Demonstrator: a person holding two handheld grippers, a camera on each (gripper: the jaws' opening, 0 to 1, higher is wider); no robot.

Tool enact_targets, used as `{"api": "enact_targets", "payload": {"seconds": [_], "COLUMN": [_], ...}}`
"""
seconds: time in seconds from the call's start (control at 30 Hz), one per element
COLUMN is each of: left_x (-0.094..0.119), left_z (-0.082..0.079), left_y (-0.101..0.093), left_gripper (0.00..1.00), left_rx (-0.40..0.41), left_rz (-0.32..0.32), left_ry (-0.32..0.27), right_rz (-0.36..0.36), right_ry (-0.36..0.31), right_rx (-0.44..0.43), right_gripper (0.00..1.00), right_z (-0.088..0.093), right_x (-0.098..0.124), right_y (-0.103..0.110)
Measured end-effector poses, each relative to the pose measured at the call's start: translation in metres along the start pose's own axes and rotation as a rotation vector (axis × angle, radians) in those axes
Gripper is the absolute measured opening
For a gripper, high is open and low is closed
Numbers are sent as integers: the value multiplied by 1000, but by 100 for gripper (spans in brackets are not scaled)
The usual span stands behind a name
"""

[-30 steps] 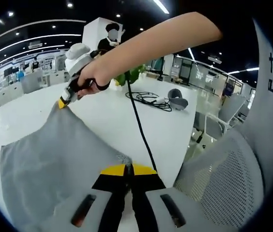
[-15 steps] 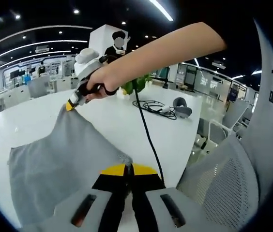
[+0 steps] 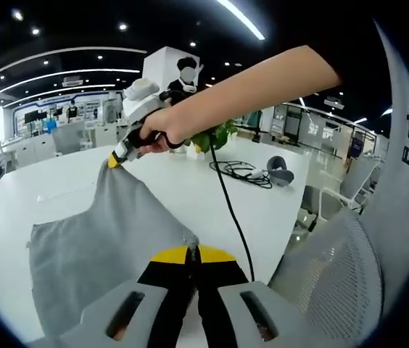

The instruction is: Fold the towel on the table until its edges align and the towel forms a compact rectangular stack.

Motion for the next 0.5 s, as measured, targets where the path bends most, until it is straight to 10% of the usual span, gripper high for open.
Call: {"api": "enact_targets", "payload": {"seconds": [0.5], "left_x": [30], "left_z": [4], "left_y": [24], "left_gripper": [3], "left_rx": [22], "left_rz": [-55], "left_ry": [-52], "right_rz": [-9], "right_ry": [-24], "right_rx": [10], "right_gripper": [0], "right_z": [-22], "right_x": [-5], "right_y": [30]}}
Point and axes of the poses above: the point that each gripper's makers call its tool centre point, and the gripper's own axes: x roughly backward along the fingers, y roughly to its left, z roughly out of its underside, the point moved 4 cm from there along x, roughly backward along the fingers, and after that the axes turned 2 degrees about -y, right-handed, at the moved point
